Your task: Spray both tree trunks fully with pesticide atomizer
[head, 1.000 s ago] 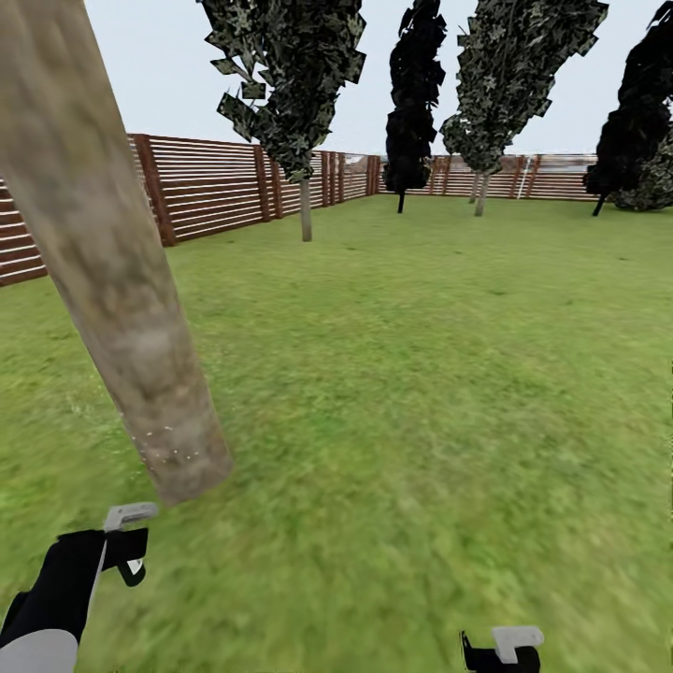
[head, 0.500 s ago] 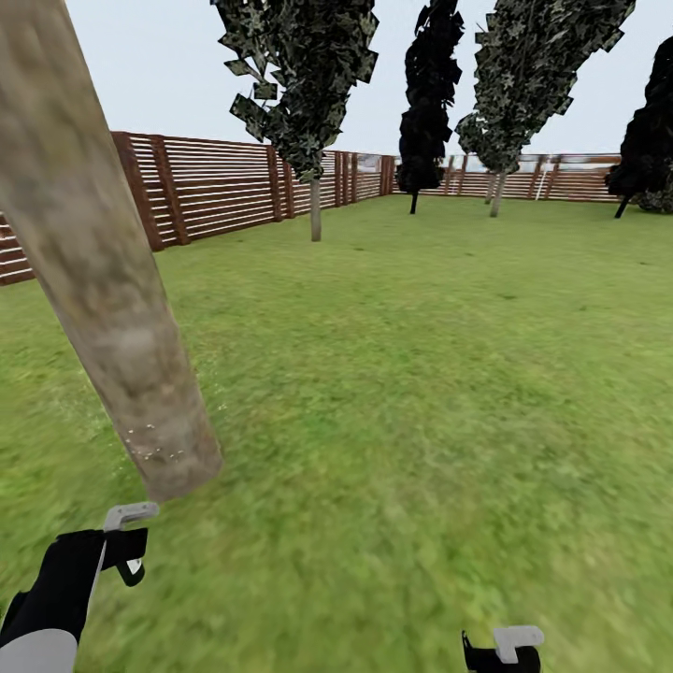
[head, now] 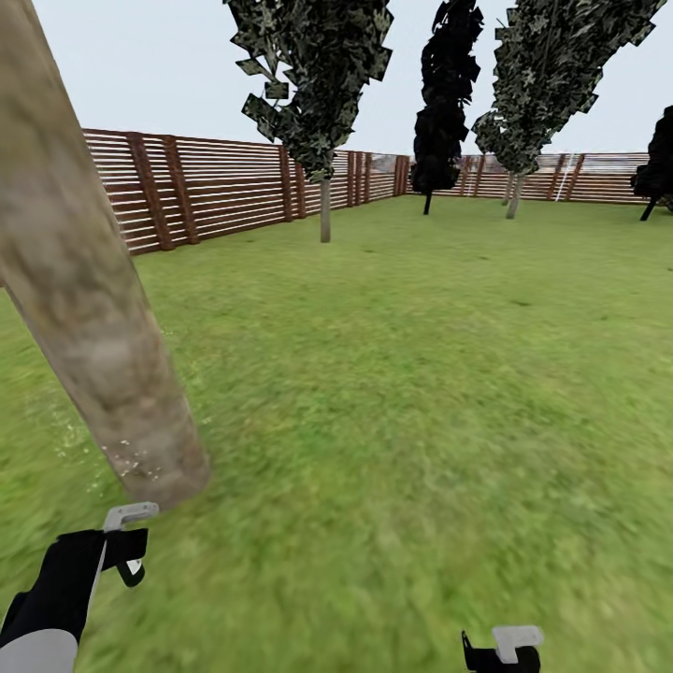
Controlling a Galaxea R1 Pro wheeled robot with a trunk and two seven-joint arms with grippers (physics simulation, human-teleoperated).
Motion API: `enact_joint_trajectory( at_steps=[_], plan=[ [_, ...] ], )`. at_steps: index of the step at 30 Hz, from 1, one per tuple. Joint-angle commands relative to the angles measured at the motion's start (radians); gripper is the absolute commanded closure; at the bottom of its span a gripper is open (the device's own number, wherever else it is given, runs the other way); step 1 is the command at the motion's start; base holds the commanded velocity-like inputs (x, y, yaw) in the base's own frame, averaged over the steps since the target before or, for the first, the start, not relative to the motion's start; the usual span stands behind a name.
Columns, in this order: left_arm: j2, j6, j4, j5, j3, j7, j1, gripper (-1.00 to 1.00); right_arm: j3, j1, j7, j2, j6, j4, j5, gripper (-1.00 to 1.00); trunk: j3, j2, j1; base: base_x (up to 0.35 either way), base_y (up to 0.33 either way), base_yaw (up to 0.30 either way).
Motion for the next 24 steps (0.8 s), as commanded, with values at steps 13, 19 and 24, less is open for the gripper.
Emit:
enact_joint_trajectory(
  at_steps=[13, 19, 24],
  plan=[
    [-0.001, 0.0, 0.0, 0.002, 0.0, 0.0, 0.0, 1.0, 0.0, 0.0, 0.0, 0.0, 0.0, 0.0, 0.0, -1.0, 0.0, 0.0, 0.0, 0.186, -0.221, 0.215],
    [-0.002, 0.0, 0.001, 0.001, 0.0, 0.0, 0.0, 1.0, 0.0, 0.0, 0.0, 0.0, 0.0, 0.0, 0.0, -1.0, 0.0, 0.0, 0.0, 0.102, -0.241, 0.057],
    [-0.001, 0.0, 0.001, 0.001, 0.0, 0.0, 0.0, 1.0, 0.001, 0.0, 0.0, 0.001, 0.0, 0.0, 0.0, -1.0, 0.0, 0.0, 0.0, 0.001, -0.269, 0.266]
  ],
)
